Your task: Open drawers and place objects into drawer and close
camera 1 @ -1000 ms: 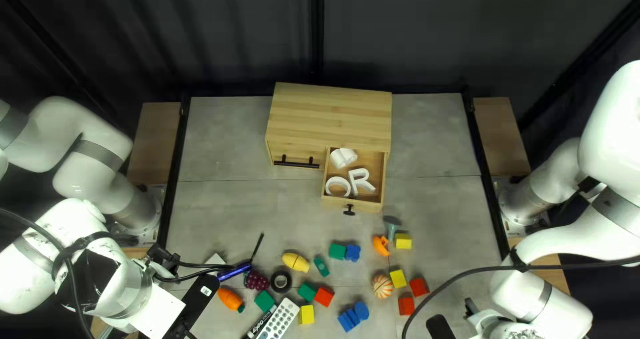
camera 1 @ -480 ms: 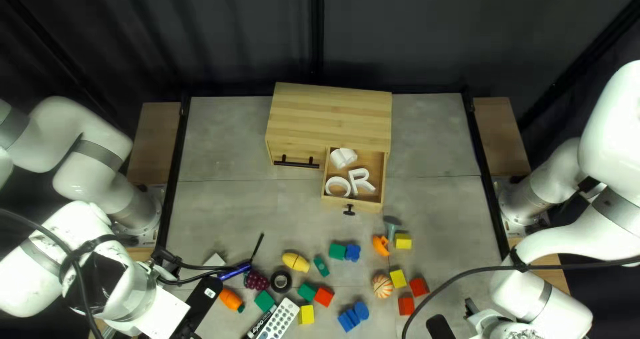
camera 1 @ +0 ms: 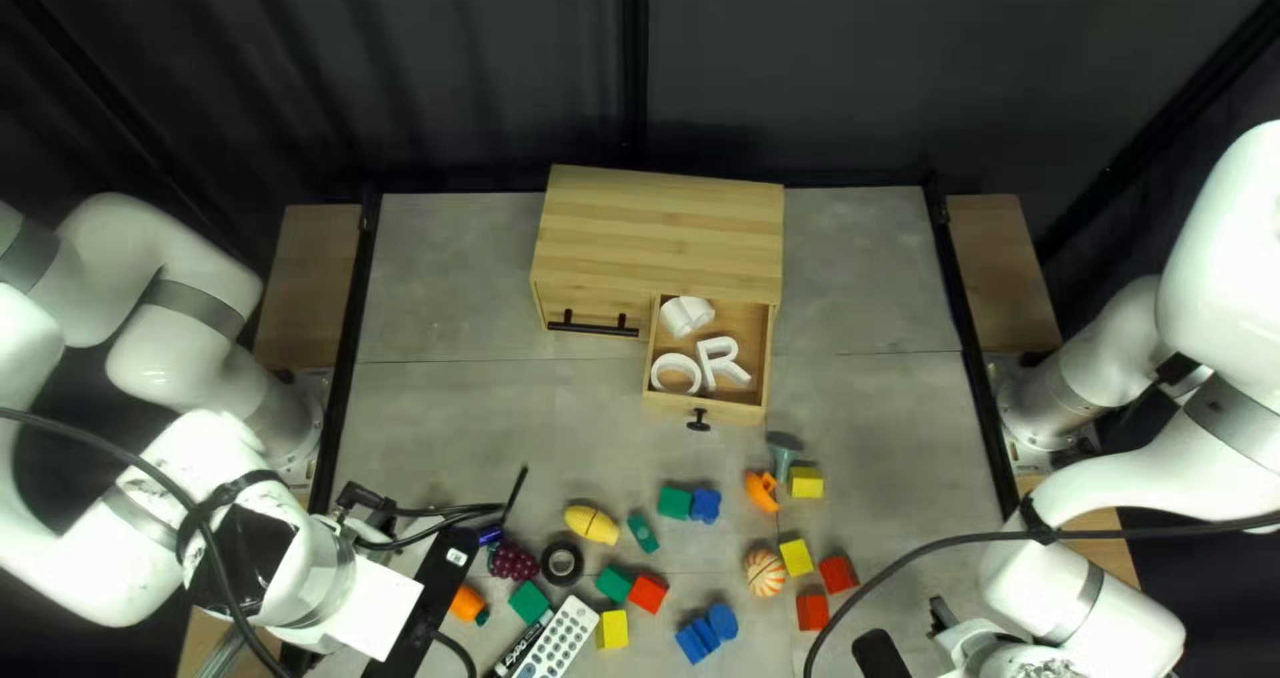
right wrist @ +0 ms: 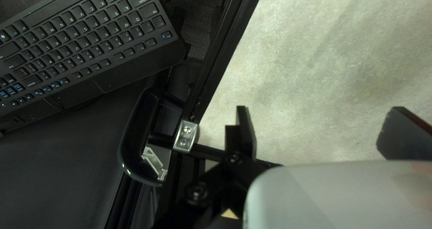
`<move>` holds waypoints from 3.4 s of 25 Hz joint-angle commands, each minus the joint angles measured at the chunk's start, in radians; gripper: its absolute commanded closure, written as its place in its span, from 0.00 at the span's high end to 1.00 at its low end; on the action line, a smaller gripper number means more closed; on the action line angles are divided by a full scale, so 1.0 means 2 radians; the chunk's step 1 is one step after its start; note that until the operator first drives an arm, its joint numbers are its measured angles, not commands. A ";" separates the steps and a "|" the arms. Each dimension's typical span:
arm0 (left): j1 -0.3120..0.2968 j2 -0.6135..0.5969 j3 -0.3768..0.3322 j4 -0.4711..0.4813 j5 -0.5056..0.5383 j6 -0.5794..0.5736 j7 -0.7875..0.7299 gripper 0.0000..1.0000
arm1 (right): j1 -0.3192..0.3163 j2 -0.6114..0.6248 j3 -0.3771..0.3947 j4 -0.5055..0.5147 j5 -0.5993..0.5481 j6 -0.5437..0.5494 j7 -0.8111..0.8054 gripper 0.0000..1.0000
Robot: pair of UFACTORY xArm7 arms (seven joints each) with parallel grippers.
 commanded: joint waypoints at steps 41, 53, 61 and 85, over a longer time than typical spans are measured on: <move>0.020 0.135 0.023 -0.127 0.077 -0.196 0.211 1.00 | 0.000 0.000 0.000 0.000 0.000 0.000 0.000 1.00; 0.025 0.131 0.035 -0.150 0.059 -0.221 0.222 1.00 | 0.000 0.000 0.000 0.000 0.000 0.000 0.000 1.00; 0.023 0.122 0.035 -0.156 0.052 -0.223 0.219 0.91 | 0.000 0.000 0.000 0.000 0.000 0.000 0.000 1.00; 0.041 -0.021 0.093 -0.017 0.064 0.042 0.244 0.00 | 0.000 0.000 0.000 0.000 0.000 0.000 0.000 1.00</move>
